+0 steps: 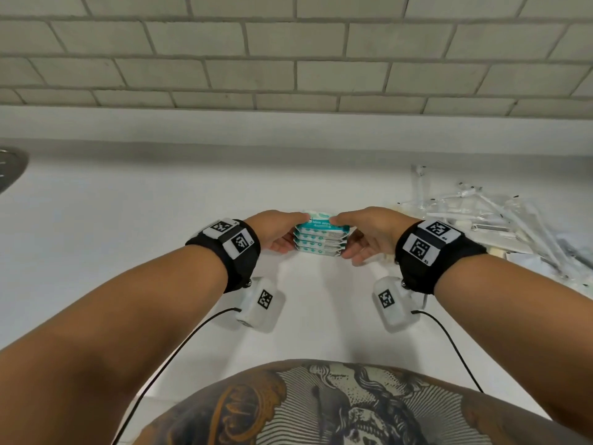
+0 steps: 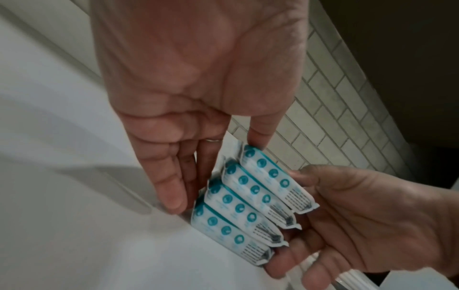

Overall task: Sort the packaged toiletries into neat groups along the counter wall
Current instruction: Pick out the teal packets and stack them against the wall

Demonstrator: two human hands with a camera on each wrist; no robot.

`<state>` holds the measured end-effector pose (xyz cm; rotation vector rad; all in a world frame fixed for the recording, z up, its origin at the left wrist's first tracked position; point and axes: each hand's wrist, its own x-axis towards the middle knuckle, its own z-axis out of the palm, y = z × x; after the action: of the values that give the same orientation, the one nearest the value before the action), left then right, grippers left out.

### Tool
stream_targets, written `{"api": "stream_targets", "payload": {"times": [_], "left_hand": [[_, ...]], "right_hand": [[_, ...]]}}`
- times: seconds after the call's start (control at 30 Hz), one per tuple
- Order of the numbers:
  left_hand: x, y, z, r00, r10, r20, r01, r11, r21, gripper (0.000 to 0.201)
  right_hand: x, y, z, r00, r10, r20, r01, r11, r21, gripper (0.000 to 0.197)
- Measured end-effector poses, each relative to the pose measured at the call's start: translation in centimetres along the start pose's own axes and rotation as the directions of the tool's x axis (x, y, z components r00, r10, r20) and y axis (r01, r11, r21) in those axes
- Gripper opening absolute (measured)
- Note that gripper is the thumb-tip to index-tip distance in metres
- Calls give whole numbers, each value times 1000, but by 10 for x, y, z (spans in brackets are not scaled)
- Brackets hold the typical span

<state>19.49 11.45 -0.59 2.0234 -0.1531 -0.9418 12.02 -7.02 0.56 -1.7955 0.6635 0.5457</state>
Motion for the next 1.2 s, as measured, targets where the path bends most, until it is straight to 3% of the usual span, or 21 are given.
{"api": "stream_targets", "payload": {"times": [0.2,0.33,0.43,0.7,0.9,1.2], "left_hand": [[18,-1,-8,999,-4,-49,1,998,-56,42],[44,-4,-30,993,-8,-114,-5,994,-107,50],[63,2,-52,989,-6,-149,-13,992,-126,45],[136,34,-119,973,-30,-229,-20,977,-213,35],[196,63,-154,963,-52,-265,-22,963,-270,35],[244,77,-167,952,42,-302,-113,968,-223,43]], "right_hand": [[12,-12,5,1000,-2,-27,4,998,63,40],[34,-34,7,999,-4,-48,10,992,127,42],[53,-59,9,1000,6,-16,-3,981,192,39],[133,-136,12,998,-21,-60,38,956,292,40],[201,-179,0,984,-25,-176,80,947,311,37],[241,-198,-11,968,-19,-250,130,890,437,28]]}}
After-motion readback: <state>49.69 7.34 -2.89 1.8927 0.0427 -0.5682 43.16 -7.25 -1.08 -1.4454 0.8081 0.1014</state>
